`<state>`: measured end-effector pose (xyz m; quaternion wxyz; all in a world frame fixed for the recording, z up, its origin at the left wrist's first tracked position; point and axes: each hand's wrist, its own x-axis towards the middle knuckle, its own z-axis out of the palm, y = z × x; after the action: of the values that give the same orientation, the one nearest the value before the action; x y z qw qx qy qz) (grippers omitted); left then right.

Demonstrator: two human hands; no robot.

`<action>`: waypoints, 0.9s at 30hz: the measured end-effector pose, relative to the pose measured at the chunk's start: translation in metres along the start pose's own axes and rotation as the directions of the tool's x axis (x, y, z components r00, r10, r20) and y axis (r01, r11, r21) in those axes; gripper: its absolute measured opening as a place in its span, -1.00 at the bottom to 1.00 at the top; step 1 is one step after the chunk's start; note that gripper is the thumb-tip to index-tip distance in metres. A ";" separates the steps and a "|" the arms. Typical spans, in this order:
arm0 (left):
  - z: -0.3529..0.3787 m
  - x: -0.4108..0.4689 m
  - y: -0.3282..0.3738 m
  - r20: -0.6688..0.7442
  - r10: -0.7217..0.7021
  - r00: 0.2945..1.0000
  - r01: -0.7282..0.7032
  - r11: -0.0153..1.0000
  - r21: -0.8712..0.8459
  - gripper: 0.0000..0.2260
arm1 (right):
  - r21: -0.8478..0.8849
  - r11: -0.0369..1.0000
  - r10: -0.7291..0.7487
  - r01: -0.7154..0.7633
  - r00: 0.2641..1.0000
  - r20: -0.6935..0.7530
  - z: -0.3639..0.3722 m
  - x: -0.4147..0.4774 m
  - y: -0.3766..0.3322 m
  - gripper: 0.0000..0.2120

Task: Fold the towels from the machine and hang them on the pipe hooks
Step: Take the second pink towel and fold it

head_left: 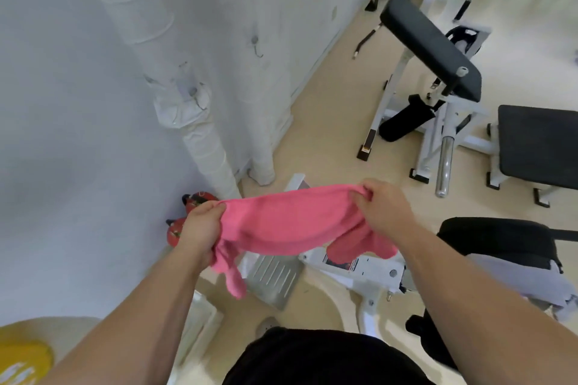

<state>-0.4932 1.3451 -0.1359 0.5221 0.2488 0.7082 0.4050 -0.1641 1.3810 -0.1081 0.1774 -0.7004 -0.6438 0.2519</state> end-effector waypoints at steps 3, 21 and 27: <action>-0.006 -0.008 0.021 -0.009 0.052 0.999 -0.050 0.992 0.119 -0.88 | 0.041 0.997 -0.075 0.073 0.995 0.071 0.023 -0.005 -0.026 -0.90; -0.077 -0.016 0.053 0.068 0.355 0.932 -0.352 0.848 0.397 -0.86 | 0.109 0.922 -0.365 0.372 0.742 0.562 0.067 0.021 -0.152 -0.78; -0.093 -0.013 0.044 -0.006 0.330 0.944 -0.291 0.840 0.458 -0.81 | 0.003 0.936 -0.304 0.351 0.808 0.504 0.074 0.022 -0.167 -0.71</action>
<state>-0.5799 1.3295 -0.0805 0.3470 0.4570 0.7542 0.3192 -0.3417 1.4149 -0.0749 0.0149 -0.4975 -0.7892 0.3597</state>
